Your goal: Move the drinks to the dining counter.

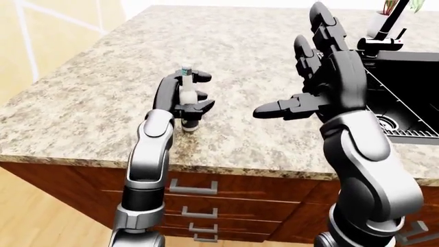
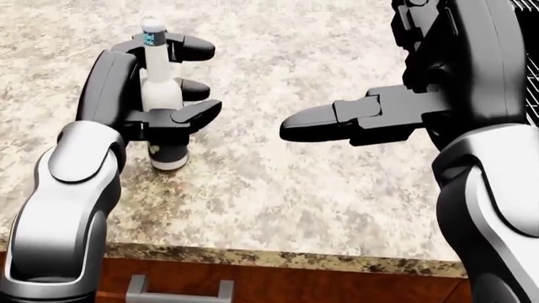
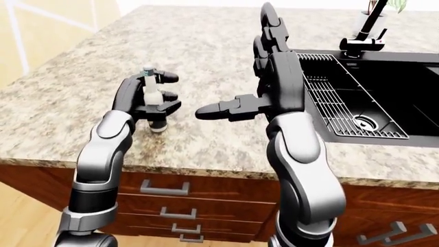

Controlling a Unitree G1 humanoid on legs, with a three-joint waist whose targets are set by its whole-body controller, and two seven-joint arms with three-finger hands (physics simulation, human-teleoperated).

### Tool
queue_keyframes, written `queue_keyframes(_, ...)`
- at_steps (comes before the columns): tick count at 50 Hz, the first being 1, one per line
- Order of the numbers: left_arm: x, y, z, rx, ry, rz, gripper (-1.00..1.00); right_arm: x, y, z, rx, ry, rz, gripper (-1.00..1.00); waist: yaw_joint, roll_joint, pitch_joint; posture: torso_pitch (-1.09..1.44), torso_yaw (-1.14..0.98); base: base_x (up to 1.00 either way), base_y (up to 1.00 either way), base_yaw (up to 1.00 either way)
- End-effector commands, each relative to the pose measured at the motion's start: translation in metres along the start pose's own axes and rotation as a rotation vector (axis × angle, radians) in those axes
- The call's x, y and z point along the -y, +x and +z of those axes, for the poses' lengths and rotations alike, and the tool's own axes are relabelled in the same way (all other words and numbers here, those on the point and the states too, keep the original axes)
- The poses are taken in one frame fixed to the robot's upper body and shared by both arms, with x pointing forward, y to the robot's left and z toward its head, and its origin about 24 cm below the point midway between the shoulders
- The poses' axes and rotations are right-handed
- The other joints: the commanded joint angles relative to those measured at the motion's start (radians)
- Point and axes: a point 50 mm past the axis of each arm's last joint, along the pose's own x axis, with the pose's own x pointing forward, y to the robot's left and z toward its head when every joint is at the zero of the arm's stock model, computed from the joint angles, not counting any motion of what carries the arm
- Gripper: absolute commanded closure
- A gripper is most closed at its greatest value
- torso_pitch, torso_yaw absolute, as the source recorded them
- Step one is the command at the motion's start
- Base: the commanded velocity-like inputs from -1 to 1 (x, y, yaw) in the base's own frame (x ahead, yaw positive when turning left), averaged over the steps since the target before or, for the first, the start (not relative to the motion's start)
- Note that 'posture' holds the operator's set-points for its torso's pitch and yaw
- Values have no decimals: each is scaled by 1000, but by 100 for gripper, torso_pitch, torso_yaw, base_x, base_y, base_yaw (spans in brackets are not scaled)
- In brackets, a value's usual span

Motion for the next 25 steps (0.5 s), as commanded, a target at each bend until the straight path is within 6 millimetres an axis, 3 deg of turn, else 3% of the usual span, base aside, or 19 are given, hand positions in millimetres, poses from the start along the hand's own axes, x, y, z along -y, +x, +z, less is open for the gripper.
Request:
queue_keyframes(1,-3,-1,22,99,9,13,-5,0,-1,14,80,-4,-1,-100,0,0,-26,0,0,0,0,0)
queue_keyframes(13,-7,-21,46,151,25,18,-5,1,1,16,84,-6,-2,-100,-4,2,-16,0,0,0,0,0)
queue_keyframes(25,-9,-21,52,163,34,19,-13,0,0,18,86,-6,-1,-100,-1,1,-11,0,0,0,0,0)
